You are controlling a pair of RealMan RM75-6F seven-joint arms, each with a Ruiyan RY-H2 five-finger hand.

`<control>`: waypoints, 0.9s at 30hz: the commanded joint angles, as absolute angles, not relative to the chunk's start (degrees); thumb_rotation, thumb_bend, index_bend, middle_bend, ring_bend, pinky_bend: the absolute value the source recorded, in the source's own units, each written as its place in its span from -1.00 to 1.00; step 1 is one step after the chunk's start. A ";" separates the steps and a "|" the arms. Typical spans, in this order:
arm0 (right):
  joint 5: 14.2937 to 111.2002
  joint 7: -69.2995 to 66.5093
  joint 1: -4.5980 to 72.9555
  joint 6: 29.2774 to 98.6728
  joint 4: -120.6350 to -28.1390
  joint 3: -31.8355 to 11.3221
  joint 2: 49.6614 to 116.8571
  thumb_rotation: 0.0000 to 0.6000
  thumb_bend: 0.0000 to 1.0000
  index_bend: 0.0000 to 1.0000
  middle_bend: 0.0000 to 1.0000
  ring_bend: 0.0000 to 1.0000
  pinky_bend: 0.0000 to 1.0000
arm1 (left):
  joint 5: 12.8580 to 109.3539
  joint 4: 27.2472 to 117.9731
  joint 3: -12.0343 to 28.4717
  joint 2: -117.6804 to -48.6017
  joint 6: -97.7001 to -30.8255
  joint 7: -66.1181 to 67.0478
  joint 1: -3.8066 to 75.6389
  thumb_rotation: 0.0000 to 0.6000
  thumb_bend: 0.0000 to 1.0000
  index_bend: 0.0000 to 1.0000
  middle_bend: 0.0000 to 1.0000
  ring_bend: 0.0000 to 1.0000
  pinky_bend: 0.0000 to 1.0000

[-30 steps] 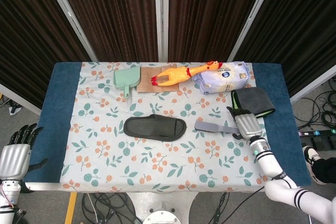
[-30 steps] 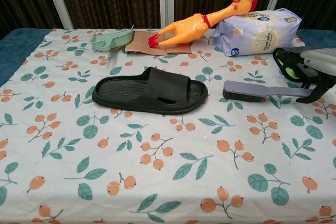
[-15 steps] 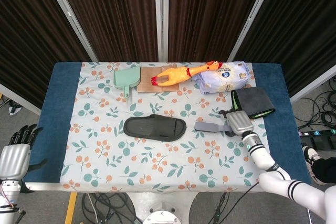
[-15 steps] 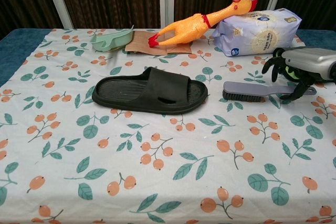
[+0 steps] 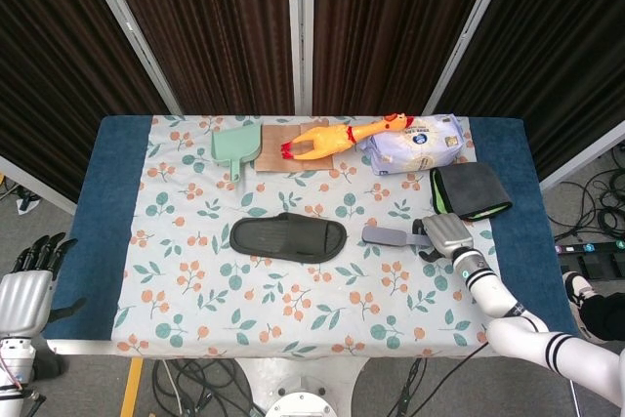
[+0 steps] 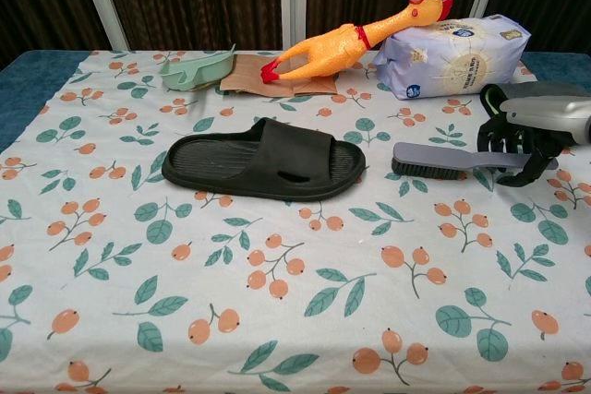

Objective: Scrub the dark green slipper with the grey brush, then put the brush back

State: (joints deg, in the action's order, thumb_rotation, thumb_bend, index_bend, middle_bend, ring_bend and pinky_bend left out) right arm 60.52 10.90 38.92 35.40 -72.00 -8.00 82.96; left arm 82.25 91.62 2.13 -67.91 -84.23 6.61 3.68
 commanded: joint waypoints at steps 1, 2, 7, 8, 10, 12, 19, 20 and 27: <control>59.02 11.82 39.40 34.48 -72.58 -7.09 82.32 1.00 -0.61 -0.07 0.03 -0.10 -0.07 | 82.13 91.67 2.08 -67.87 -84.17 6.58 3.62 1.00 -0.94 -0.57 -0.59 -0.78 -0.66; 58.14 12.09 39.58 34.04 -72.72 -6.79 82.21 1.00 -0.61 -0.07 0.03 -0.10 -0.07 | 82.08 91.63 2.08 -67.90 -84.15 6.51 3.60 1.00 -0.94 -0.57 -0.60 -0.78 -0.66; 54.86 11.98 40.28 32.70 -73.27 -6.13 82.07 1.00 -0.61 -0.06 0.04 -0.06 0.00 | 81.98 91.54 2.13 -67.98 -84.15 6.37 3.56 1.00 -0.94 -0.57 -0.60 -0.78 -0.66; 54.41 11.70 40.36 32.54 -73.46 -6.13 82.03 1.00 -0.61 -0.06 0.05 -0.05 0.01 | 81.97 91.57 2.14 -67.96 -84.16 6.37 3.56 1.00 -0.94 -0.57 -0.60 -0.78 -0.66; 53.75 11.13 40.55 32.17 -73.79 -6.12 81.88 1.00 -0.61 -0.03 0.07 -0.02 0.06 | 81.90 91.52 2.14 -67.95 -84.17 6.29 3.51 1.00 -0.94 -0.57 -0.60 -0.78 -0.66; 52.96 10.26 40.79 31.66 -74.02 -6.26 81.69 1.00 -0.61 0.01 0.11 0.03 0.13 | 81.88 91.61 2.17 -67.88 -84.24 6.25 3.46 1.00 -0.94 -0.57 -0.59 -0.78 -0.66; 51.70 6.70 41.39 29.89 -73.88 -6.79 81.67 1.00 -0.61 0.26 0.29 0.34 0.45 | 81.69 91.60 2.15 -67.92 -84.25 6.08 3.30 1.00 -0.93 -0.57 -0.60 -0.78 -0.66; 51.65 6.19 41.48 29.68 -73.72 -6.81 81.76 1.00 -0.61 0.30 0.32 0.38 0.50 | 81.66 91.53 2.11 -67.95 -84.23 6.04 3.25 1.00 -0.94 -0.57 -0.60 -0.78 -0.66; 51.62 3.08 41.66 28.98 -73.34 -7.23 81.97 1.00 -0.61 0.53 0.52 0.66 0.78 | 81.73 91.17 2.10 -68.06 -84.30 5.58 3.15 1.00 -0.94 -0.57 -0.60 -0.78 -0.66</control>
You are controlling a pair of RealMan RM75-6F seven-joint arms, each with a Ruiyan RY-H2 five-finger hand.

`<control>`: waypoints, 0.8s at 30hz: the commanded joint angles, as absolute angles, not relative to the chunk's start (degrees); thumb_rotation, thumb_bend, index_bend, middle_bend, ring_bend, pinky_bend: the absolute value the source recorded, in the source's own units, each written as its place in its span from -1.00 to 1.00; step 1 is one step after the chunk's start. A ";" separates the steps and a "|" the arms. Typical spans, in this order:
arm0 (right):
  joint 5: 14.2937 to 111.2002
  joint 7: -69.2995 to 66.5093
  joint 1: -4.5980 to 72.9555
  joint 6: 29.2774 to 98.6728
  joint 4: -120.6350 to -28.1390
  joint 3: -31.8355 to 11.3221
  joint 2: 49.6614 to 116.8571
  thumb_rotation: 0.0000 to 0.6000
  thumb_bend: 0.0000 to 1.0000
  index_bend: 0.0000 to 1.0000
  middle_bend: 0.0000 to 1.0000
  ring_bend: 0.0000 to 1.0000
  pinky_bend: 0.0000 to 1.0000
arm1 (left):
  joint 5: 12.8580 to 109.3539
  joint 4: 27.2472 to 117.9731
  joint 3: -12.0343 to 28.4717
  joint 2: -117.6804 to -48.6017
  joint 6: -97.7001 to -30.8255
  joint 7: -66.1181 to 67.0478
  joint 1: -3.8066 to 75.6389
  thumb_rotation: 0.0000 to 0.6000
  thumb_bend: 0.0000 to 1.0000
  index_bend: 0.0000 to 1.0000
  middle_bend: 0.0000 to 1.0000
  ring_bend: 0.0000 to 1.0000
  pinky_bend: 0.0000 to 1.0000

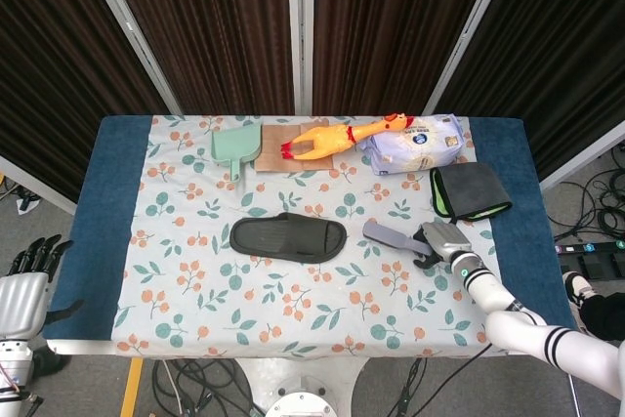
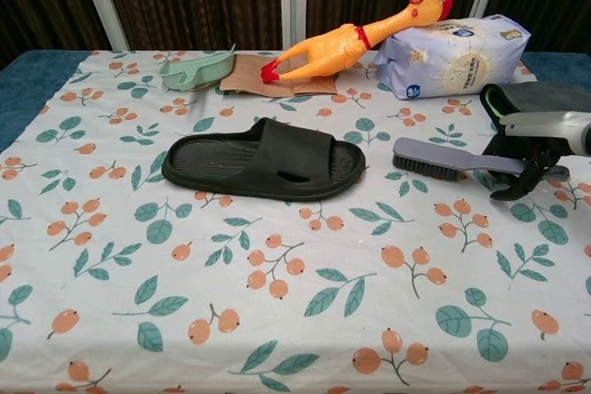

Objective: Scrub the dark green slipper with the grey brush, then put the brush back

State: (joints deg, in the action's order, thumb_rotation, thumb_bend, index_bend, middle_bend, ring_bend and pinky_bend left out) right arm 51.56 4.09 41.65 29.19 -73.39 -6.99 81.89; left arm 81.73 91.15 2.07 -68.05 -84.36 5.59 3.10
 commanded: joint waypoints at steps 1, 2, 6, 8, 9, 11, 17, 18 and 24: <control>51.72 2.63 41.63 28.92 -73.36 -7.32 81.96 1.00 -0.61 0.55 0.54 0.69 0.81 | 81.72 91.24 2.16 -68.06 -84.26 5.65 3.21 1.00 -0.94 -0.57 -0.59 -0.78 -0.66; 51.97 2.26 41.64 28.94 -73.22 -7.32 81.98 1.00 -0.61 0.59 0.57 0.72 0.84 | 81.70 91.33 2.20 -68.07 -84.24 5.73 3.24 1.00 -0.94 -0.57 -0.59 -0.78 -0.66; 52.77 1.15 41.55 29.31 -72.76 -7.37 82.29 1.00 -0.47 0.79 0.66 0.83 0.92 | 81.79 91.24 2.23 -68.03 -84.33 5.61 3.22 1.00 -0.94 -0.57 -0.60 -0.78 -0.66; 53.92 0.64 41.36 30.33 -72.54 -7.59 82.44 1.00 -0.32 0.91 0.72 0.88 0.96 | 81.89 90.97 2.41 -68.20 -84.56 5.50 3.26 1.00 -0.94 -0.57 -0.59 -0.78 -0.66; 54.64 0.43 41.25 30.79 -72.56 -7.64 82.43 1.00 -0.19 0.97 0.76 0.93 0.99 | 82.02 90.54 2.42 -68.37 -84.83 5.43 3.17 1.00 -0.94 -0.57 -0.59 -0.78 -0.66; 56.68 -0.45 40.98 31.58 -72.87 -7.85 82.15 1.00 0.03 1.00 0.82 0.98 1.00 | 82.84 89.51 2.64 -68.80 -85.47 5.03 3.33 1.00 -0.94 -0.57 -0.59 -0.79 -0.66; 63.47 -2.02 40.04 36.48 -74.73 -8.45 80.29 1.00 0.38 1.00 0.91 1.00 1.00 | 85.48 88.83 3.33 -68.36 -84.07 2.91 5.80 1.00 -0.94 -0.57 -0.59 -0.78 -0.66; 64.53 -2.72 39.87 37.20 -75.41 -8.69 79.73 1.00 0.39 1.00 0.92 1.00 1.00 | 85.94 88.86 3.50 -68.21 -83.52 2.39 6.46 1.00 -0.94 -0.57 -0.60 -0.79 -0.66; 71.03 -5.02 39.79 41.46 -80.54 -10.02 74.88 1.00 0.39 1.00 0.93 1.00 1.00 | 89.45 89.34 5.69 -68.17 -77.45 -1.74 13.68 1.00 -0.94 -0.57 -0.60 -0.78 -0.66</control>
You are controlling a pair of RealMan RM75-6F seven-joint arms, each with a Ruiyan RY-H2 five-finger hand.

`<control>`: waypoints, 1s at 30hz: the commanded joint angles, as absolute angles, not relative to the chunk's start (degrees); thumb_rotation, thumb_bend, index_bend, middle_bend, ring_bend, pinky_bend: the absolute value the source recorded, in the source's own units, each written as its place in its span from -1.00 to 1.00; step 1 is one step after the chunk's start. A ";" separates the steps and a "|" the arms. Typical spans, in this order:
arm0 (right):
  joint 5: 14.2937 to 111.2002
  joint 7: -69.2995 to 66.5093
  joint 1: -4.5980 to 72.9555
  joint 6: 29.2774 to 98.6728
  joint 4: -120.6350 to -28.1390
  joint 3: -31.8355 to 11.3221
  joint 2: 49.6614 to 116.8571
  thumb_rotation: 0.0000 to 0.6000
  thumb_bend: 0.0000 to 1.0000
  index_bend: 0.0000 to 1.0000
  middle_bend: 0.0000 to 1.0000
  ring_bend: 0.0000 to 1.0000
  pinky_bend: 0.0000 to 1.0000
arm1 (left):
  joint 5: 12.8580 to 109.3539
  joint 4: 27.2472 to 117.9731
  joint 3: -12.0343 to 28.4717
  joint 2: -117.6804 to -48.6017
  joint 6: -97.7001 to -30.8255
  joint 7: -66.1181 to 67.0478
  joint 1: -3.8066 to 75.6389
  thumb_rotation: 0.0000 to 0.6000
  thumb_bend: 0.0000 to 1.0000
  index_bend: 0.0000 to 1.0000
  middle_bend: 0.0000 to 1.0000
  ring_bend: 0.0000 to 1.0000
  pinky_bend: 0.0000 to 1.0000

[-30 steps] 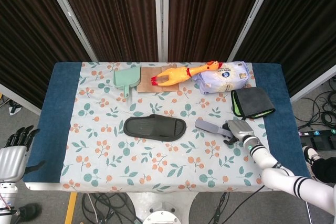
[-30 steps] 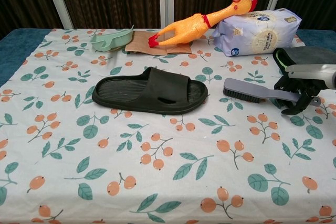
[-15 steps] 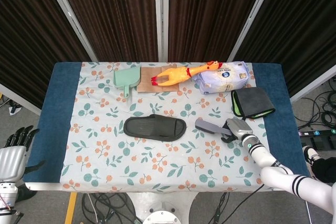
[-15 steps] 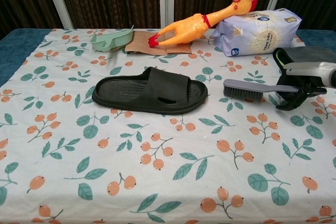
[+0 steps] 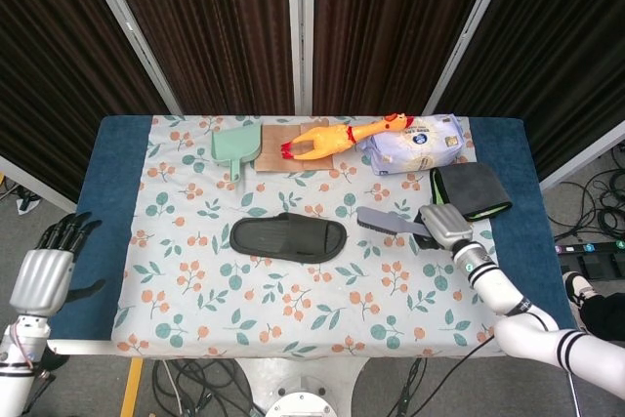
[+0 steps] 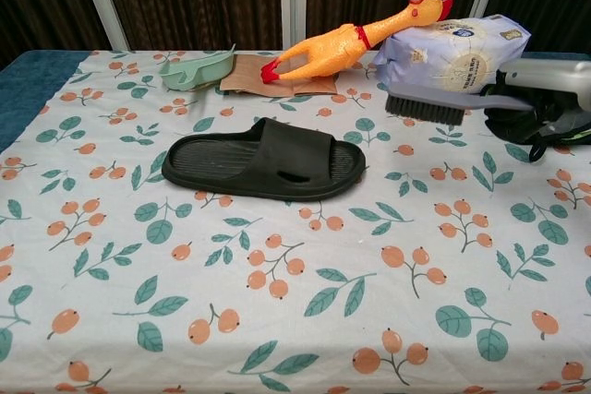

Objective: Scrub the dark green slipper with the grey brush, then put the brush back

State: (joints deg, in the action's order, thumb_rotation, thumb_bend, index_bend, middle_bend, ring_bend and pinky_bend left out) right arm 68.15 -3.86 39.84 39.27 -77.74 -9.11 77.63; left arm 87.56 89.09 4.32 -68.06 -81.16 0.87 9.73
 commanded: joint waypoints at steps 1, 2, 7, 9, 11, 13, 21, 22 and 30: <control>71.63 -5.01 39.95 41.90 -81.32 -10.29 74.11 1.00 0.39 1.00 0.93 1.00 1.00 | 89.74 89.46 6.07 -68.34 -75.85 -2.43 15.16 1.00 -0.94 -0.57 -0.60 -0.78 -0.66; 72.32 -4.80 40.18 42.50 -82.40 -10.67 73.05 1.00 0.39 1.00 0.93 1.00 1.00 | 90.16 89.55 6.64 -68.66 -73.65 -3.11 17.30 1.00 -0.94 -0.57 -0.60 -0.78 -0.66; 73.42 -4.27 41.23 43.45 -86.29 -11.97 69.77 1.00 0.39 1.00 0.94 1.00 1.00 | 89.18 89.31 8.87 -71.74 -62.84 -6.08 26.25 1.00 -0.94 -0.57 -0.60 -0.78 -0.66; 73.71 -3.48 41.91 43.00 -87.28 -11.97 68.95 1.00 0.39 1.00 0.94 1.00 1.00 | 88.19 88.73 9.44 -73.61 -57.68 -7.39 30.08 1.00 -0.94 -0.59 -0.60 -0.78 -0.66; 73.85 -2.10 42.66 42.57 -88.07 -11.82 68.60 1.00 0.39 1.00 0.94 1.00 1.00 | 86.47 87.57 10.11 -76.02 -52.81 -8.46 33.63 1.00 -0.94 -0.62 -0.60 -0.78 -0.66; 73.72 -1.14 43.25 42.15 -88.74 -11.66 68.64 1.00 0.39 1.00 0.94 1.00 1.00 | 84.91 85.80 10.63 -78.48 -49.28 -8.79 36.35 1.00 -0.94 -0.66 -0.63 -0.79 -0.66; 72.19 3.88 45.39 40.78 -88.46 -10.02 71.58 1.00 0.39 1.00 0.94 1.00 1.00 | 78.30 73.78 11.75 -89.72 -41.06 -5.95 43.92 1.00 -0.94 -0.73 -0.70 -0.82 -0.66; 72.07 4.44 45.61 40.73 -88.19 -9.84 72.07 1.00 0.40 1.00 0.94 1.00 1.00 | 77.76 72.62 11.74 -90.65 -40.45 -5.86 44.47 1.00 -0.94 -0.73 -0.70 -0.82 -0.65; 70.13 8.31 46.87 42.79 -85.11 -10.16 75.57 1.00 0.40 1.00 0.94 1.00 1.00 | 75.51 66.69 11.28 -95.67 -36.96 -7.75 47.71 1.00 -0.94 -0.71 -0.69 -0.82 -0.65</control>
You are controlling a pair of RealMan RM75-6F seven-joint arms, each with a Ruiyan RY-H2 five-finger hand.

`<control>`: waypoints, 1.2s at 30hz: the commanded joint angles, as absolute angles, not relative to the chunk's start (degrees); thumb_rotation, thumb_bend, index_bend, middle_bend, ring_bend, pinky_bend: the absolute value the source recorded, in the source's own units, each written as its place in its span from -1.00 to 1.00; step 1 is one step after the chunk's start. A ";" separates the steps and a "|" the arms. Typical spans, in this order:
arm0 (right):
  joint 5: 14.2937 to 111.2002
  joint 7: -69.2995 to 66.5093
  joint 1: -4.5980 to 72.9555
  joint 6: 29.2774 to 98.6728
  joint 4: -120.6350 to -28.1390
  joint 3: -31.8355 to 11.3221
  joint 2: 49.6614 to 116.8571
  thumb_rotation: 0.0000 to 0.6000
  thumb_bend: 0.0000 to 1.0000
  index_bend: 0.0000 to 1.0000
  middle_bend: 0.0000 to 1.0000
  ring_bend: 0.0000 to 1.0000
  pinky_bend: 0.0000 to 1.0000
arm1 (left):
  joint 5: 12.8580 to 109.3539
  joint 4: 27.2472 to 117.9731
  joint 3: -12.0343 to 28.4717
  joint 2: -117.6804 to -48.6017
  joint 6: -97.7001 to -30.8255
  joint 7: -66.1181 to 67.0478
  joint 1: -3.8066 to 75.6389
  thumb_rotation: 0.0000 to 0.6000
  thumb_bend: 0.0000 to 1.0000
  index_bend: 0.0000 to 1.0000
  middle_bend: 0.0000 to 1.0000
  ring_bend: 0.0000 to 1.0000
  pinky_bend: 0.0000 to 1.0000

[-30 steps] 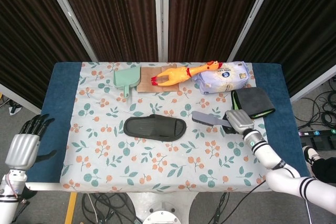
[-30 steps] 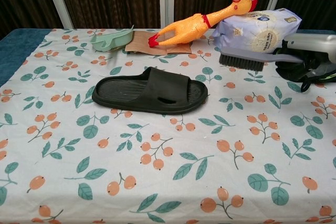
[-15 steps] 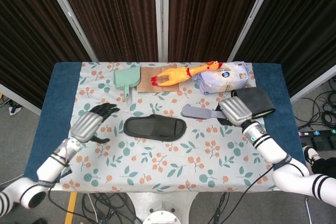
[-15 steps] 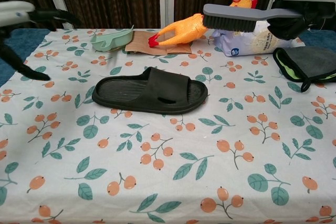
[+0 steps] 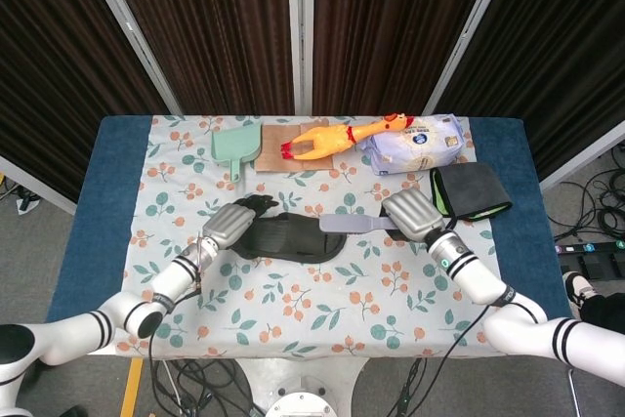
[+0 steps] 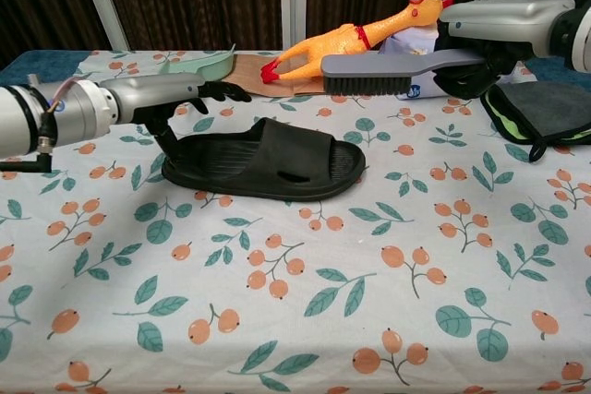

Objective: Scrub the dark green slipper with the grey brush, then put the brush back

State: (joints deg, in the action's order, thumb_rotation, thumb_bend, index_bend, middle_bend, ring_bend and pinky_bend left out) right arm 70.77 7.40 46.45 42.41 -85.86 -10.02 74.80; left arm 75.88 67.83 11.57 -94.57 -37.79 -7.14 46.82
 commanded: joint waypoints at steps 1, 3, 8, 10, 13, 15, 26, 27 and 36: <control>69.88 8.75 47.04 42.76 -84.76 -10.10 75.89 1.00 0.40 1.00 0.94 1.00 1.00 | 75.55 66.36 11.16 -96.06 -36.86 -8.04 47.92 1.00 -0.94 -0.70 -0.68 -0.82 -0.65; 69.22 9.44 47.42 42.71 -83.95 -10.03 76.84 1.00 0.40 1.00 0.94 1.00 1.00 | 75.74 65.53 10.77 -96.92 -36.68 -8.71 48.32 1.00 -0.94 -0.68 -0.67 -0.82 -0.65; 69.08 9.97 48.10 42.77 -81.78 -9.46 79.88 1.00 0.40 1.00 0.94 1.00 1.00 | 76.03 62.88 9.90 -99.01 -36.64 -9.77 48.96 1.00 -0.94 -0.61 -0.58 -0.76 -0.62; 69.49 10.15 48.40 42.73 -80.78 -9.12 81.05 1.00 0.40 1.00 0.94 1.00 1.00 | 75.93 61.75 9.89 -99.82 -36.96 -10.11 49.09 1.00 -0.94 -0.55 -0.50 -0.69 -0.59; 70.37 10.34 48.91 42.67 -79.10 -8.60 82.95 1.00 0.40 1.00 0.94 1.00 1.00 | 76.09 60.29 9.80 -100.85 -37.66 -10.91 49.19 1.00 -0.94 -0.45 -0.37 -0.57 -0.53; 71.26 10.90 49.26 42.86 -77.77 -8.10 84.39 1.00 0.40 1.00 0.94 1.00 1.00 | 76.37 59.69 9.57 -101.21 -37.97 -11.39 49.27 1.00 -0.94 -0.41 -0.31 -0.52 -0.50; 75.60 14.44 51.22 44.76 -69.97 -6.38 93.74 1.00 0.40 1.00 0.95 1.00 1.00 | 76.63 59.22 9.08 -101.39 -38.39 -12.99 49.76 1.00 -0.94 -0.36 -0.20 -0.46 -0.44; 75.97 14.80 51.28 45.08 -69.08 -6.20 94.55 1.00 0.40 1.00 0.95 1.00 1.00 | 76.56 59.29 9.09 -101.36 -38.39 -13.07 49.78 1.00 -0.94 -0.36 -0.20 -0.46 -0.44; 78.12 16.86 49.63 47.70 -60.85 -3.97 98.02 1.00 0.40 1.00 0.95 1.00 1.00 | 76.14 59.68 8.68 -100.86 -38.36 -13.25 49.79 1.00 -0.94 -0.36 -0.18 -0.45 -0.44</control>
